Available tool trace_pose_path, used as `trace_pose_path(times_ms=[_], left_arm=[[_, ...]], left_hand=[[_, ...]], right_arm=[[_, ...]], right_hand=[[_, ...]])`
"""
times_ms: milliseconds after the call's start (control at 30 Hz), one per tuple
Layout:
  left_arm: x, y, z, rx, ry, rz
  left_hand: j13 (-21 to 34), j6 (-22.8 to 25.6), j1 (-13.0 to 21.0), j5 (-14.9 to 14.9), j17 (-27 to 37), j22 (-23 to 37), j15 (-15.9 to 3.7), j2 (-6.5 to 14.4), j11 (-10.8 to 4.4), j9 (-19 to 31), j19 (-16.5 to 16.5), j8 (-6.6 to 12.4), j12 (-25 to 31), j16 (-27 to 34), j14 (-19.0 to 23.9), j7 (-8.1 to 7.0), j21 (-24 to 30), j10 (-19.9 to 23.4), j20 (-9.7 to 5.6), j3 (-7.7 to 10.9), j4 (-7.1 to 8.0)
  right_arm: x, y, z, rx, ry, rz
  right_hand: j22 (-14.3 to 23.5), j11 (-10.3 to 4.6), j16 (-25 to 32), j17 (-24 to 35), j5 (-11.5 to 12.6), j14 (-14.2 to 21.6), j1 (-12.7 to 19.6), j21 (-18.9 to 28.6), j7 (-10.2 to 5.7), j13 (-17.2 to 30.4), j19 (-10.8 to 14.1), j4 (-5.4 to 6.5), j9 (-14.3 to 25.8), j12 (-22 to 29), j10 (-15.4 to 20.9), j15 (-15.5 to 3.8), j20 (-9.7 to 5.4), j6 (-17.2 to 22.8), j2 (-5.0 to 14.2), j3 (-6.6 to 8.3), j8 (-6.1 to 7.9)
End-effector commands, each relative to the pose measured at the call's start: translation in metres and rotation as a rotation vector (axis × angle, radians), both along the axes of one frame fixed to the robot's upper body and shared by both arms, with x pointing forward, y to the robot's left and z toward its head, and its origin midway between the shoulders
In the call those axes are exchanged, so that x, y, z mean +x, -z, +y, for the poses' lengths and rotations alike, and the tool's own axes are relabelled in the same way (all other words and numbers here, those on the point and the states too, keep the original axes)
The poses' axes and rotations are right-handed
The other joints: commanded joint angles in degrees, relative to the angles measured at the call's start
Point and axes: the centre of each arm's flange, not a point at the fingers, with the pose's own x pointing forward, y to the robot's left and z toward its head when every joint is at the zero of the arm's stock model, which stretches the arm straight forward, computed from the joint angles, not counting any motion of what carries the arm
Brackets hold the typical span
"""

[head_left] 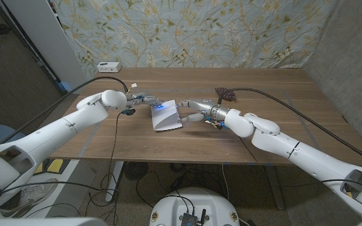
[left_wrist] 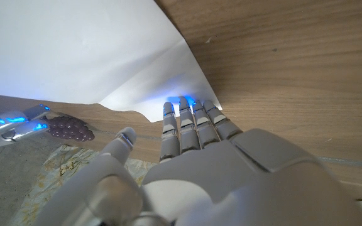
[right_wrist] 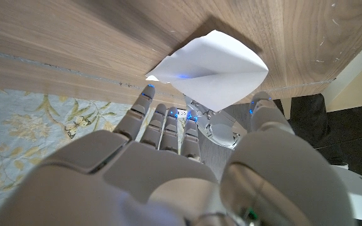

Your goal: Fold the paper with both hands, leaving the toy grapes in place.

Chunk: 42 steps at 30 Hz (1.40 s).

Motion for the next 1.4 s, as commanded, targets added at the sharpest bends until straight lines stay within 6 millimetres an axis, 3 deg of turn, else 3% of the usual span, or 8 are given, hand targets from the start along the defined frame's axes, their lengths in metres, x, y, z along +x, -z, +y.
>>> trace_pose_path(times_ms=[33, 100, 267, 433, 533, 733, 1067, 1400], left_arm=[[0.0, 0.004, 0.0, 0.002, 0.002, 0.013], [-0.001, 0.004, 0.0, 0.002, 0.004, 0.01], [-0.004, 0.005, -0.001, 0.004, 0.009, 0.003], [-0.008, 0.006, -0.003, 0.019, 0.017, -0.001], [-0.01, 0.007, -0.004, 0.032, 0.022, -0.003], [-0.013, 0.009, -0.007, 0.051, 0.021, -0.013], [-0.013, 0.012, -0.011, 0.067, 0.028, -0.007], [-0.016, 0.014, -0.011, 0.065, 0.029, -0.012]], left_hand=[[0.16, -0.37, -0.52, -0.07, 0.09, 0.38, 0.03, 0.0, 0.07, -0.06, 1.17, 0.23, 0.09, 0.44, 0.52, 0.19, 0.41, 0.55, 0.48, -0.25, -0.1], [0.16, -0.2, -0.63, -0.06, 0.08, 0.38, -0.02, -0.04, 0.07, -0.07, 1.23, 0.35, 0.11, 0.42, 0.58, 0.12, 0.39, 0.69, 0.4, -0.32, -0.1], [0.16, 0.11, -0.81, -0.03, 0.05, 0.37, 0.04, -0.08, 0.07, -0.1, 1.4, 0.53, 0.13, 0.4, 0.74, -0.07, 0.37, 0.97, 0.52, -0.4, -0.11], [0.15, 1.09, -1.06, 0.03, 0.02, 0.35, -0.02, 0.02, 0.07, -0.13, 1.49, 0.93, 0.13, 0.45, 1.27, 0.22, 0.25, 1.35, 0.69, -0.45, -0.14], [0.15, 1.8, -1.15, 0.05, -0.01, 0.34, -0.24, 0.05, 0.05, -0.14, 1.58, 1.13, 0.2, 0.46, 1.54, 0.16, 0.19, 1.77, 0.51, -0.46, -0.21], [0.14, 2.47, -1.19, 0.06, -0.03, 0.33, -0.3, 0.04, -0.4, -0.16, 1.69, 1.28, 0.24, 0.48, 1.88, 0.23, 0.15, 2.11, 0.63, -0.46, -0.32], [0.14, 2.71, -1.24, 0.07, -0.05, 0.32, -0.37, 0.07, -0.42, -0.18, 1.69, 1.25, 0.16, 0.42, 2.0, 0.15, 0.05, 2.16, 0.73, -0.45, -0.42], [0.13, 3.18, -1.28, 0.07, -0.07, 0.32, -0.57, 0.01, -0.65, -0.2, 1.83, 1.28, 0.22, 0.41, 2.29, 0.06, 0.0, 2.62, 0.68, -0.46, -0.58]], right_arm=[[-0.001, 0.016, 0.011, -0.032, -0.019, 0.031], [0.002, 0.016, 0.011, -0.019, -0.032, 0.065], [0.007, 0.012, 0.01, -0.013, -0.043, 0.096], [0.011, 0.007, 0.013, -0.013, -0.055, 0.105], [0.014, 0.005, 0.016, -0.024, -0.053, 0.121], [0.018, 0.001, 0.025, -0.06, -0.061, 0.136], [0.019, -0.007, 0.038, -0.118, -0.053, 0.101], [0.032, -0.011, 0.051, -0.178, -0.033, 0.124]], right_hand=[[0.14, 0.03, -0.12, 0.03, 0.53, -0.54, 1.17, -0.12, -0.14, 0.11, -0.31, -0.3, 0.25, -0.18, -0.71, -0.16, -0.04, -0.64, -0.1, 0.17, -0.18], [0.15, 0.1, -0.05, 0.07, 0.6, -0.55, 1.37, -0.1, -0.12, 0.12, -0.33, -0.21, 0.26, -0.02, -0.54, -0.21, -0.1, -0.54, 0.27, 0.29, -0.03], [0.22, 0.91, 0.38, 0.64, 0.17, -0.84, -0.73, -0.13, 0.18, 0.2, -0.93, 1.86, 0.35, 0.57, 0.05, 0.37, -0.19, 0.22, 2.33, -0.21, 0.6], [0.23, 1.37, 0.42, 0.8, -0.2, -1.26, -3.04, -0.2, 0.33, 0.23, -1.53, 2.79, 0.36, 0.64, -0.09, 0.81, -0.12, 0.07, 1.35, -1.68, 0.65], [0.27, 1.71, 0.4, 1.04, -0.33, -2.26, -6.93, -0.23, 0.52, 0.27, -2.5, 4.48, 0.42, 0.57, -0.7, 1.29, 0.17, -0.5, 0.32, -3.86, 0.65], [0.29, 1.82, 0.0, 1.18, -0.15, -4.44, -9.85, -0.52, 0.67, 0.3, -4.39, 5.69, 0.4, 0.26, -2.13, 1.91, 0.39, -1.44, -0.32, -5.48, 0.49], [0.28, 1.19, -0.7, 0.89, 0.62, -9.35, -11.62, -0.82, 0.97, 0.29, -8.93, 5.98, 0.3, -0.25, -5.9, 1.83, 0.22, -4.86, -0.85, -6.93, -0.06], [0.27, 1.48, -0.34, 0.82, 0.71, -9.34, -11.81, -0.47, 0.73, 0.29, -8.85, 5.93, 0.29, 0.03, -5.92, 2.1, 0.23, -5.35, -0.9, -7.18, 0.07]])
